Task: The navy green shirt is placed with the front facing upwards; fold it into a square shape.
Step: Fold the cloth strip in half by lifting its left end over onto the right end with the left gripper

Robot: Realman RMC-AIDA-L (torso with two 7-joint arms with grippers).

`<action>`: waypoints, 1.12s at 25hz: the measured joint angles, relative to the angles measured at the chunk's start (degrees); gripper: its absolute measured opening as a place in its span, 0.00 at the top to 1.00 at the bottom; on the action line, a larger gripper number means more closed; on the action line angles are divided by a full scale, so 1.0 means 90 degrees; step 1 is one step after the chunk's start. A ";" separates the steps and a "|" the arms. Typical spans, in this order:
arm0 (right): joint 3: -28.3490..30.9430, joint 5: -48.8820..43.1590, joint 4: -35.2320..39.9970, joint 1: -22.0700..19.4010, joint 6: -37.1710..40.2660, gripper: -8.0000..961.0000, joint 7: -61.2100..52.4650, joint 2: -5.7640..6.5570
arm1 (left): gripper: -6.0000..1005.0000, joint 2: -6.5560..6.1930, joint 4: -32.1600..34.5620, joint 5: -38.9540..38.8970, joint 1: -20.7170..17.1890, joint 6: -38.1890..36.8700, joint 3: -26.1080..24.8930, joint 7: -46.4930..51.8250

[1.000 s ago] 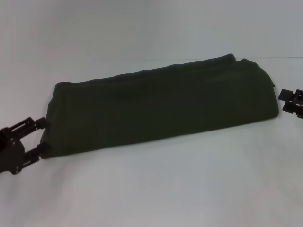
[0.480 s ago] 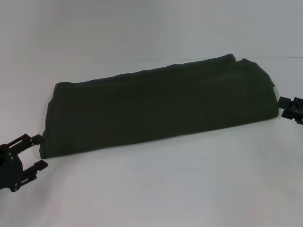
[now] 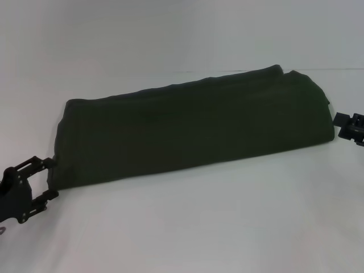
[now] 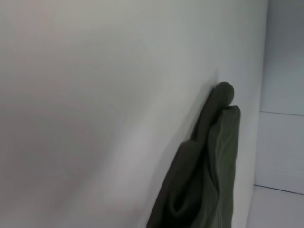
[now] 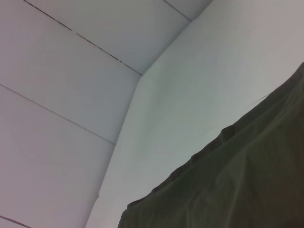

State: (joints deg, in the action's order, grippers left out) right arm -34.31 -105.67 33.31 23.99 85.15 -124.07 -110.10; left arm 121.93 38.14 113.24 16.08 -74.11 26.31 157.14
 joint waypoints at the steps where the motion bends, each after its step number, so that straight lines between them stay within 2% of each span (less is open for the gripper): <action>1: 0.0001 0.0000 0.0000 0.0006 0.0002 0.28 -0.0006 0.0002 | 0.25 0.0002 -0.0017 0.0027 0.0023 0.0048 0.0000 0.0014; 20: 0.0027 0.0039 -0.0016 0.0008 -0.0025 0.29 -0.0064 0.0009 | 0.25 -0.0023 -0.0235 0.0261 0.0281 0.0610 0.0016 0.0154; 28: 0.0074 0.0044 -0.0077 0.0010 -0.0037 0.28 -0.0063 0.0025 | 0.25 -0.0031 -0.0392 0.0289 0.0659 0.0858 0.0161 -0.0002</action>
State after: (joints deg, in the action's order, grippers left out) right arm -33.65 -105.28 32.61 24.08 84.81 -124.63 -109.88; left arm 121.65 34.61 115.85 22.02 -66.39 27.76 157.13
